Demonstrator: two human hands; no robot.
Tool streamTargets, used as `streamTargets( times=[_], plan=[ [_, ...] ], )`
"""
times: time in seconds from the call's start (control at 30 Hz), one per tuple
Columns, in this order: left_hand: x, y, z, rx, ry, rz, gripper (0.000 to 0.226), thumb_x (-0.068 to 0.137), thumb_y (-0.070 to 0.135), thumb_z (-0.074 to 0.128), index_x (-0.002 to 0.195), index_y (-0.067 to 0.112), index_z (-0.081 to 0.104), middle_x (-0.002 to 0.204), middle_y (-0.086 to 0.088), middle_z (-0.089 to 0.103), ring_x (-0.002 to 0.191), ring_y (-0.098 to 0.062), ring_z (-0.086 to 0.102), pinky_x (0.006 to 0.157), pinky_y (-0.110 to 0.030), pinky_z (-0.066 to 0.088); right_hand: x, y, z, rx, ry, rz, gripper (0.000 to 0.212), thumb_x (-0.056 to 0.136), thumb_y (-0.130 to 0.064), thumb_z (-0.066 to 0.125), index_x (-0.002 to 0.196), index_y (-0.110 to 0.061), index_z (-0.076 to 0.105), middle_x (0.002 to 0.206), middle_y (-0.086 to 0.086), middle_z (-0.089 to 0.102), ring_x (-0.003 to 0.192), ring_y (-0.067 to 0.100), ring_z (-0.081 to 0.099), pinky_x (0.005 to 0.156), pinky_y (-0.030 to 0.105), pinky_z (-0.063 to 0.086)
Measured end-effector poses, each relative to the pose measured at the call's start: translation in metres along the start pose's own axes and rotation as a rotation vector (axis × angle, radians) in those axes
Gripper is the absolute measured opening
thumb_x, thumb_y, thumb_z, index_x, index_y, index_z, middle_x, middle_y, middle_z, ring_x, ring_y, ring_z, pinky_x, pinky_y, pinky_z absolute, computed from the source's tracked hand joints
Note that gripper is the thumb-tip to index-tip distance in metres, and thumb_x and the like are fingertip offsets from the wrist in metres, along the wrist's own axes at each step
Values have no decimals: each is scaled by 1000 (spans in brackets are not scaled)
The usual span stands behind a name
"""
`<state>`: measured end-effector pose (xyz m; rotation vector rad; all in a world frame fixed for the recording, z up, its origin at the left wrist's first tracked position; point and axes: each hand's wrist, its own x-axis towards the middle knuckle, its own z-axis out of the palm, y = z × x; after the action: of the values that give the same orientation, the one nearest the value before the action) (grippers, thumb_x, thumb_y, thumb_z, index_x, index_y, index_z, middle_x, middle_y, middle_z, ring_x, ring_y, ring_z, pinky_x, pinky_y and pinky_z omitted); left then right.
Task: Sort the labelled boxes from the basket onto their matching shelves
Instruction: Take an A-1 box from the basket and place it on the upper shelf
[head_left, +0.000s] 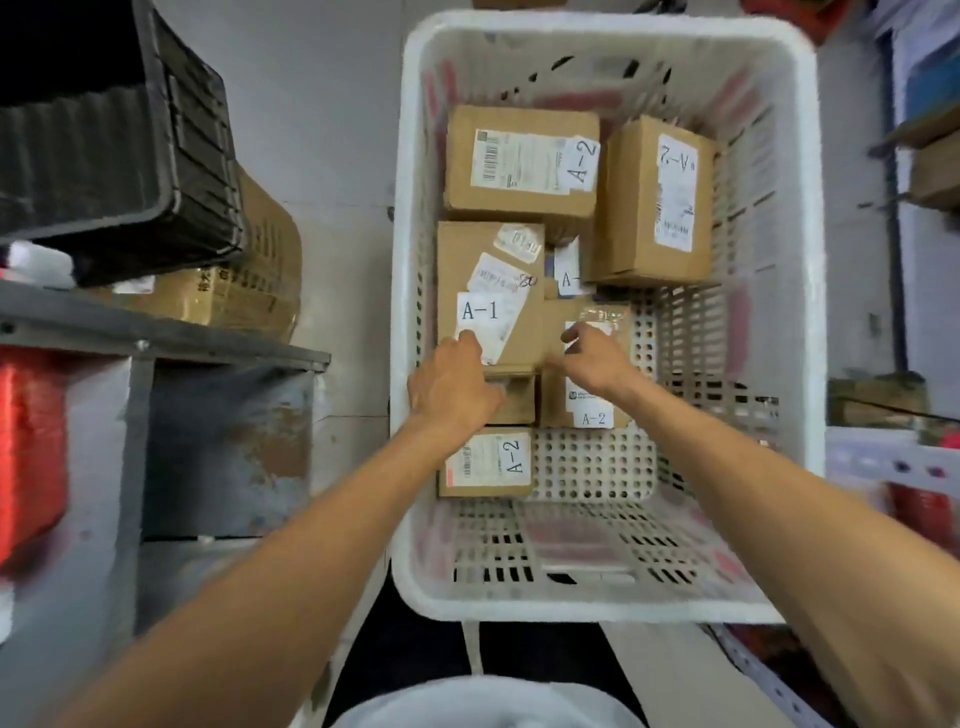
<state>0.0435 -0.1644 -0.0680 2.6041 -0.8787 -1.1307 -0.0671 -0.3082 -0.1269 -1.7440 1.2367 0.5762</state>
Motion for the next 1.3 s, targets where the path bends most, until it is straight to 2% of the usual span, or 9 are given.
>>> streamTargets(
  times=[0.13, 0.27, 0.37, 0.57, 0.77, 0.93, 1.03, 1.13, 1.3],
  plan=[
    [20, -10, 9, -52, -36, 5, 48, 81, 30, 70, 123, 17, 50, 118, -3, 60, 105, -25, 57, 81, -35, 45, 26, -9, 21, 154, 5, 30, 53, 83, -36, 69, 122, -7, 47, 116, 5, 57, 101, 21, 54, 78, 29, 40],
    [30, -11, 13, -130, -74, -4, 45, 79, 24, 71, 120, 20, 52, 117, 0, 60, 105, -21, 58, 84, -35, 48, 36, -17, 35, 576, -44, 100, 74, 61, -47, 79, 114, -14, 40, 117, 6, 58, 107, 21, 58, 91, 38, 49],
    [33, -8, 13, -165, -82, -4, 43, 78, 20, 70, 118, 20, 53, 114, 2, 60, 103, -19, 57, 85, -36, 49, 38, -15, 35, 686, -56, 117, 75, 44, -50, 83, 95, -18, 38, 103, 5, 56, 94, 18, 57, 78, 35, 49],
    [28, -3, 5, -222, -65, -15, 40, 77, 16, 70, 113, 22, 53, 105, 4, 60, 93, -17, 59, 82, -37, 51, 32, -9, 11, 615, -166, 143, 91, 63, -23, 88, 134, -15, 32, 117, 5, 60, 90, 17, 60, 63, 29, 47],
    [6, 3, -7, -344, -7, 23, 47, 71, 10, 79, 111, 23, 55, 94, 7, 58, 89, -13, 58, 80, -28, 51, -14, 17, -5, 579, -277, 170, 83, 63, -9, 86, 128, -16, 35, 111, 11, 63, 93, 27, 65, 60, 33, 54],
    [-27, 15, -14, -448, 117, 111, 48, 71, 9, 80, 111, 21, 57, 99, 5, 61, 87, -6, 55, 75, -11, 43, -56, 40, -30, 688, -259, 96, 85, 64, -5, 84, 134, -14, 36, 113, 13, 66, 99, 31, 68, 78, 44, 58],
    [-50, 26, -23, -487, 195, 108, 58, 68, 17, 84, 118, 19, 55, 111, 6, 57, 99, -9, 54, 88, -22, 45, -82, 44, -57, 732, -267, 16, 98, 55, -5, 84, 139, -13, 34, 113, 11, 67, 101, 32, 67, 92, 54, 52],
    [-74, 37, -40, -612, 78, 72, 89, 61, 27, 90, 136, 22, 42, 127, 5, 51, 114, -12, 50, 100, -30, 40, -111, 40, -86, 703, -265, -75, 108, 47, -5, 86, 142, -12, 34, 115, 10, 66, 103, 30, 67, 94, 55, 51],
    [-119, 57, -74, -891, -94, 90, 116, 48, 18, 94, 141, 27, 26, 121, -5, 59, 108, -21, 61, 94, -47, 51, -177, 22, -119, 540, -217, -270, 87, 60, -6, 87, 135, -16, 43, 119, 8, 62, 101, 19, 66, 75, 31, 59]
  ],
)
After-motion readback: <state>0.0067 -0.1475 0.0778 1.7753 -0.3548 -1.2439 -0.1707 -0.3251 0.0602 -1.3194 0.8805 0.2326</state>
